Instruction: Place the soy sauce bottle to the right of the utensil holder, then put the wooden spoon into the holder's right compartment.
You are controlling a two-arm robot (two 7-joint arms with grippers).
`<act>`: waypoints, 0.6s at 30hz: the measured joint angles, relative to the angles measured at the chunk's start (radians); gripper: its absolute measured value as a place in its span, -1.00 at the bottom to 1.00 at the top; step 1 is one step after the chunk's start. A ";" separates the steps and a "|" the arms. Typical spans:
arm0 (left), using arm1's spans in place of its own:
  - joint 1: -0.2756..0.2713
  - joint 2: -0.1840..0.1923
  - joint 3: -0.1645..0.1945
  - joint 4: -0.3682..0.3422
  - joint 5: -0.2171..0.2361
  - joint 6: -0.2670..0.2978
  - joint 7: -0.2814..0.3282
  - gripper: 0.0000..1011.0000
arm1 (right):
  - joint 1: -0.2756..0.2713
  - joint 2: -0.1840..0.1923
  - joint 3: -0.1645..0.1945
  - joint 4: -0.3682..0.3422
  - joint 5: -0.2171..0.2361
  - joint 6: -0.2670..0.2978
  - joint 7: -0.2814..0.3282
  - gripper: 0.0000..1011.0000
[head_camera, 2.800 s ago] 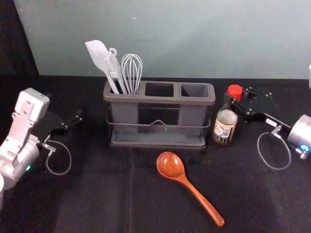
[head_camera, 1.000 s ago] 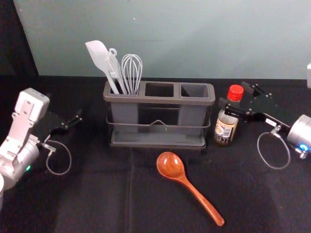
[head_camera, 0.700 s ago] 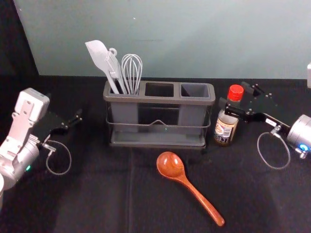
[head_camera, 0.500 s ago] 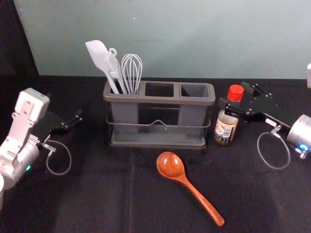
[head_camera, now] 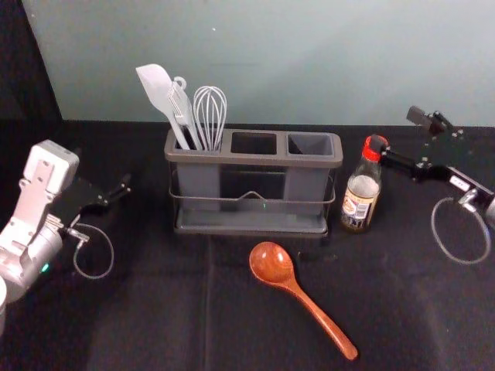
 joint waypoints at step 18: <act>0.000 0.000 0.000 0.000 0.000 0.000 0.000 0.99 | -0.163 0.154 -0.054 -0.414 -0.016 0.254 -0.049 0.98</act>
